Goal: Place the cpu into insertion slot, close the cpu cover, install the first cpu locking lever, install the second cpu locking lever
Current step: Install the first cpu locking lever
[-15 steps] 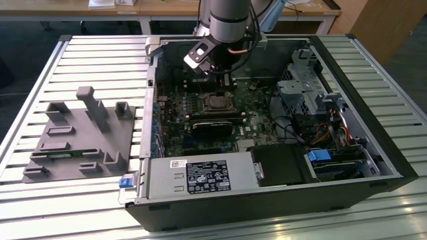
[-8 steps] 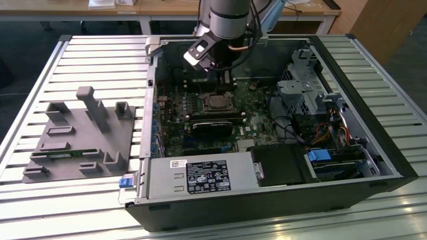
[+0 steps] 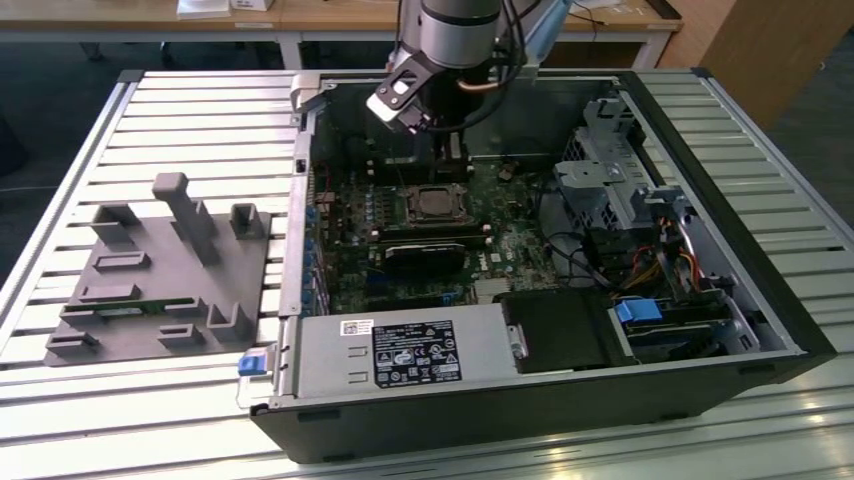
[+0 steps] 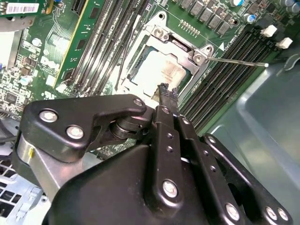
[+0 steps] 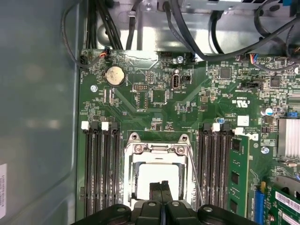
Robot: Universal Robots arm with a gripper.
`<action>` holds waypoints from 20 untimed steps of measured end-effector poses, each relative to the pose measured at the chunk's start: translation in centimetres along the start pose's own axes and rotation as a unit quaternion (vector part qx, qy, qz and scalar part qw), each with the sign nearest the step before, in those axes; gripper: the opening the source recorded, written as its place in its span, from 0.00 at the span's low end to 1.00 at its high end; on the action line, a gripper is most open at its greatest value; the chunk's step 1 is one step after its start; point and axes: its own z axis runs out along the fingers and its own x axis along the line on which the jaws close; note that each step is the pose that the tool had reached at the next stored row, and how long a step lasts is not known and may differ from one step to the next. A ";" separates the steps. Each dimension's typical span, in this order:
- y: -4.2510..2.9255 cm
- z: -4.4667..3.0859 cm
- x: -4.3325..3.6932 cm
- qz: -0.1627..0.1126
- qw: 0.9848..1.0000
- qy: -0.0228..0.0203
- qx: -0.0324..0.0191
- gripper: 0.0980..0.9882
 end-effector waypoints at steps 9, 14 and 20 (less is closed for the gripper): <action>-0.01 -0.90 -0.01 0.000 1.000 0.000 0.000 0.01; -0.01 -0.91 -0.01 -0.008 1.000 0.000 0.000 0.01; -0.02 -0.90 -0.01 -0.049 0.999 -0.001 -0.001 0.01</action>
